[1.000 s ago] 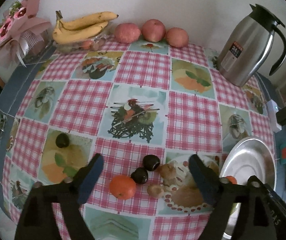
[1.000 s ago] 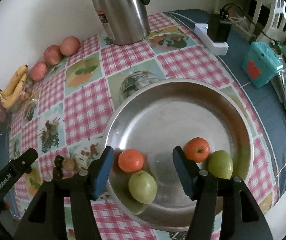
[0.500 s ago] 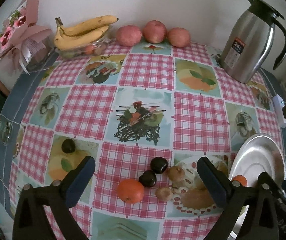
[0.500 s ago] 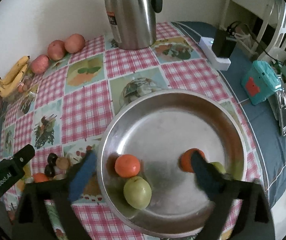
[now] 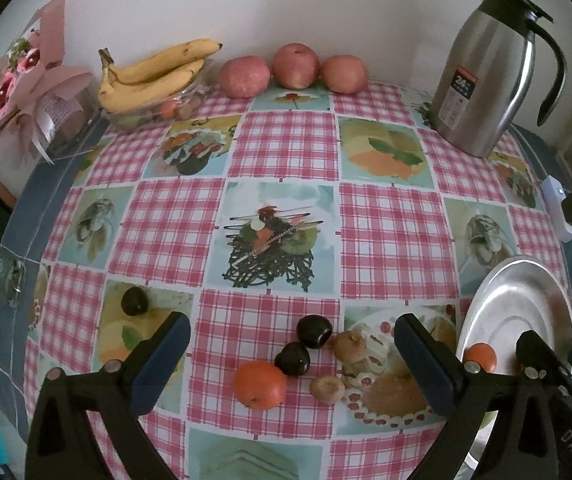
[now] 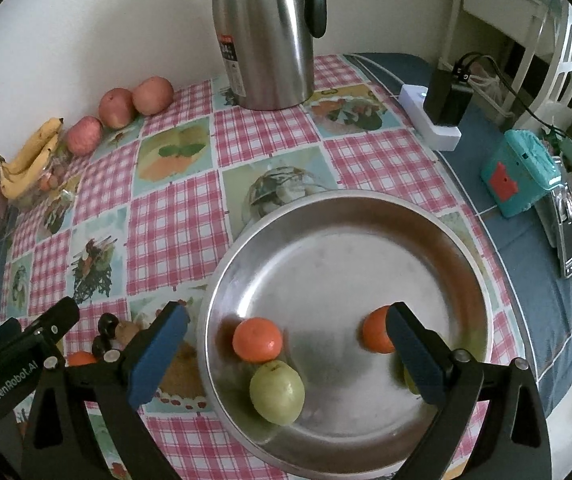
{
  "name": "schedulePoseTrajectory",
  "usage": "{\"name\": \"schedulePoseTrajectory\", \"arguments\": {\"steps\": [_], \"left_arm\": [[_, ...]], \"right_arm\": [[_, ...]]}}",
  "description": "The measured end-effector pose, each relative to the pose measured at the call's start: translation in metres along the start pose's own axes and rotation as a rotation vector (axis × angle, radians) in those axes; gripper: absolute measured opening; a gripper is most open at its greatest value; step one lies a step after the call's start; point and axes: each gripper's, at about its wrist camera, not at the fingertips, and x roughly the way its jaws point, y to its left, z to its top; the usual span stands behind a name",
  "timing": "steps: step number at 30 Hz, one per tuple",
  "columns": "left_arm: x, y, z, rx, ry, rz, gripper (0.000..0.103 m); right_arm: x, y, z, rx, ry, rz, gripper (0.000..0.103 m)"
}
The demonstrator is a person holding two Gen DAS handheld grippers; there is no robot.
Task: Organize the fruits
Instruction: 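Move both grippers back toward the plums and kiwis, then lower both open grippers toward the dark plums and brown kiwis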
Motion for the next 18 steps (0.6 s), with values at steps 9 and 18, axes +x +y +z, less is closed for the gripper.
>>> {"name": "schedulePoseTrajectory", "arguments": {"steps": [9, 18], "left_arm": [[0.005, -0.001, -0.001, 0.058, 0.018, 0.014, 0.103], [0.011, 0.026, 0.005, 0.006, 0.033, 0.023, 0.103]], "right_arm": [[0.005, 0.003, -0.001, -0.010, 0.025, 0.001, 0.099], [0.010, 0.013, -0.002, -0.035, 0.038, 0.027, 0.099]]}}
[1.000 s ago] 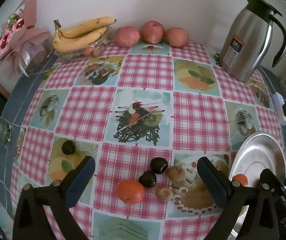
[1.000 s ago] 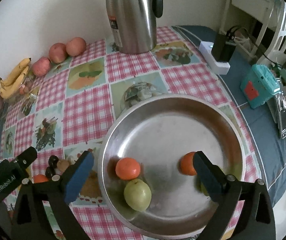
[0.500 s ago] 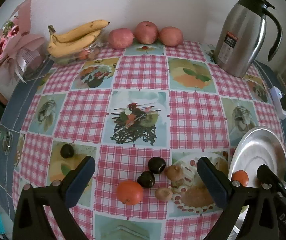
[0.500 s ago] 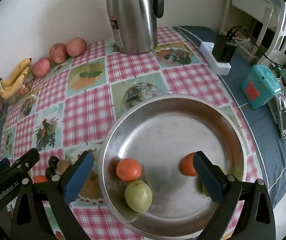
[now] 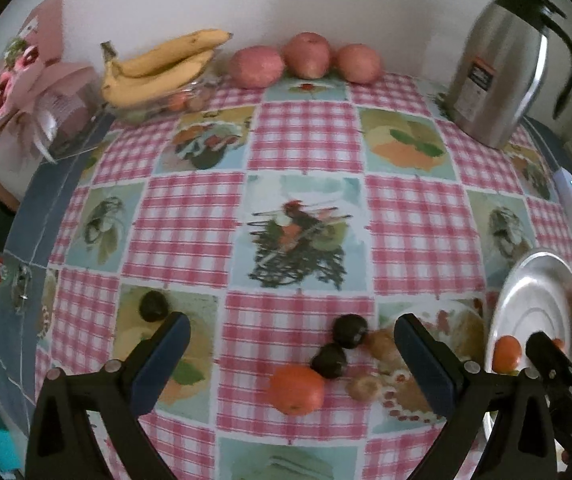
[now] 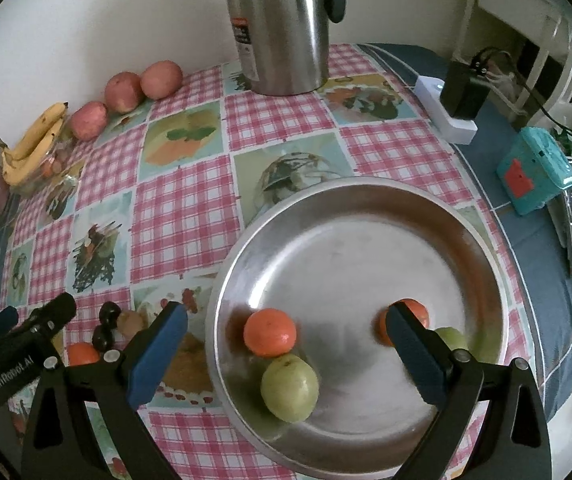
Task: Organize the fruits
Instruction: 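Lower both open grippers toward the dark plums and brown kiwis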
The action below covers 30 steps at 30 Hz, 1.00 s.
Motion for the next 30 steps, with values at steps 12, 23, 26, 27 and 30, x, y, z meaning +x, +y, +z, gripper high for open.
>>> {"name": "schedulePoseTrajectory", "arguments": {"steps": [12, 23, 26, 27, 30], "left_arm": [[-0.002, 0.060, 0.010, -0.134, -0.020, 0.034, 0.103], [-0.013, 0.084, 0.013, -0.113, -0.090, 0.084, 0.103], [-0.014, 0.094, 0.015, -0.142, -0.091, 0.076, 0.103], [-0.013, 0.097, 0.014, -0.153, -0.083, 0.080, 0.103], [-0.008, 0.110, 0.013, -0.203, -0.057, 0.063, 0.103]], "right_arm": [[0.006, 0.025, -0.004, -0.042, 0.034, 0.067, 0.099], [0.010, 0.067, -0.011, -0.139, 0.070, 0.116, 0.099], [0.011, 0.081, -0.013, -0.163, 0.077, 0.127, 0.099], [0.012, 0.086, -0.013, -0.173, 0.079, 0.125, 0.099], [0.015, 0.102, -0.016, -0.218, 0.081, 0.122, 0.099]]}}
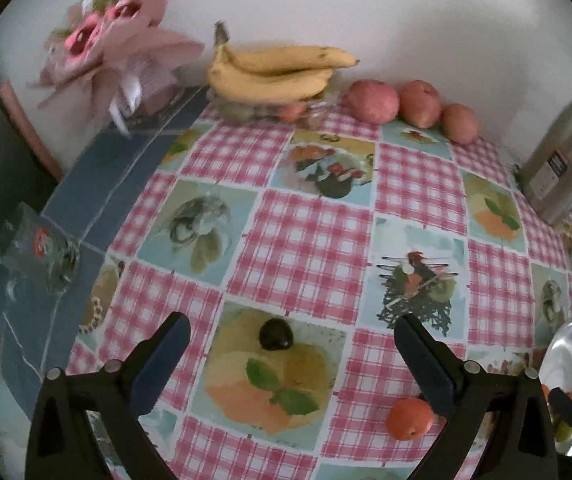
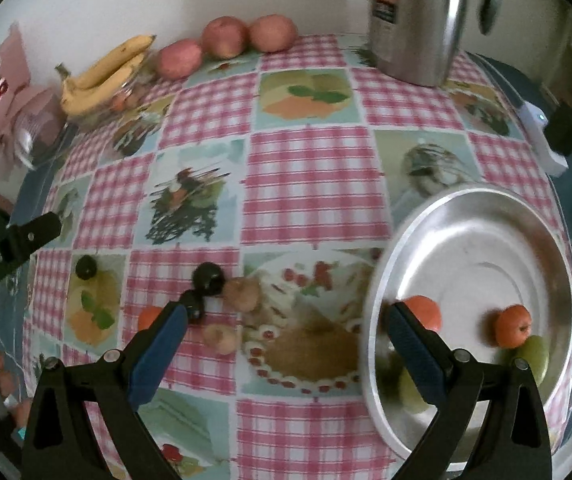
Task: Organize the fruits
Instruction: 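Lower both open grippers toward the dark plums and brown kiwis, then grasp a dark plum with the left gripper while the right grasps a brown kiwi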
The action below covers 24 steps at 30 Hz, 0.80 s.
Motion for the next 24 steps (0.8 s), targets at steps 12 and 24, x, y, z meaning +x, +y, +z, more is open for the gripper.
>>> {"name": "schedulePoseTrajectory", "arguments": {"steps": [12, 24], "left_arm": [[0.011, 0.042, 0.003, -0.095, 0.054, -0.030, 0.103], [0.041, 0.040, 0.001, -0.113, 0.132, -0.057, 0.096]], "right_arm": [[0.013, 0.029, 0.005, -0.044, 0.004, -0.005, 0.099], [0.022, 0.025, 0.006, -0.037, 0.016, -0.012, 0.077]]}}
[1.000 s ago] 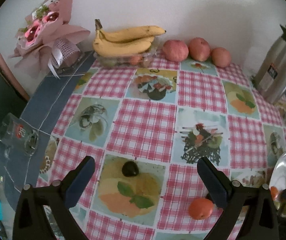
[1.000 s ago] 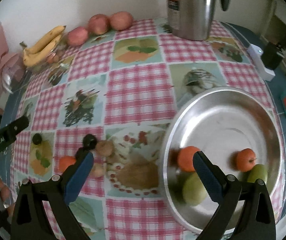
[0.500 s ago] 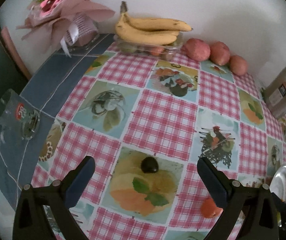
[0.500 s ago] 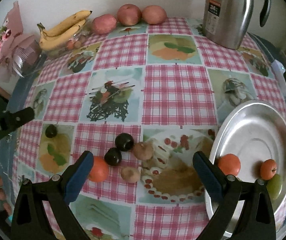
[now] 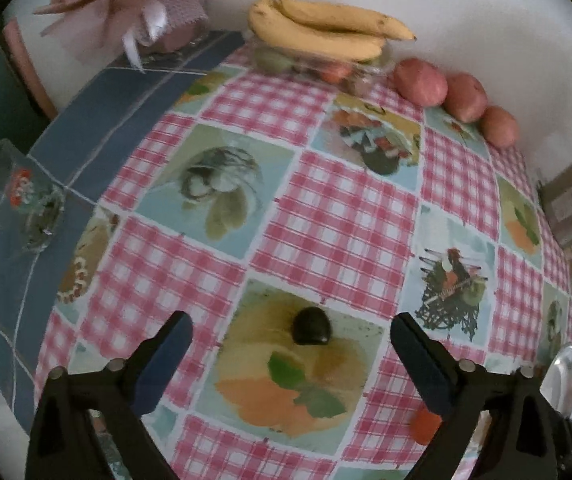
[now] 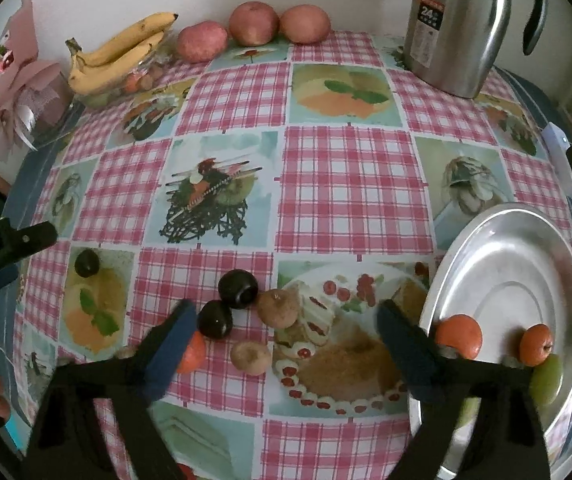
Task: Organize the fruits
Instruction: 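Grasp a dark plum with the left gripper while the right grasps a brown kiwi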
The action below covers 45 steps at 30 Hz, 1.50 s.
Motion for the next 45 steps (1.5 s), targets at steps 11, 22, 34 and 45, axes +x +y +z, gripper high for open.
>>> {"name": "schedulePoseTrajectory", "arguments": {"steps": [11, 22, 34, 45], "left_arm": [[0.039, -0.015, -0.001, 0.065, 0.084, 0.033, 0.073], [0.050, -0.007, 0.000, 0.034, 0.102, 0.014, 0.047], [0.047, -0.011, 0.002, 0.053, 0.101, -0.007, 0.029], [0.031, -0.013, 0.001, 0.029, 0.058, -0.044, 0.029]], "right_arm": [[0.023, -0.007, 0.000, 0.029, 0.063, 0.036, 0.057], [0.031, -0.012, 0.000, 0.055, 0.084, 0.058, 0.043], [0.030, -0.014, -0.001, 0.075, 0.083, 0.101, 0.028], [0.015, -0.016, -0.001, 0.098, 0.045, 0.133, 0.027]]}}
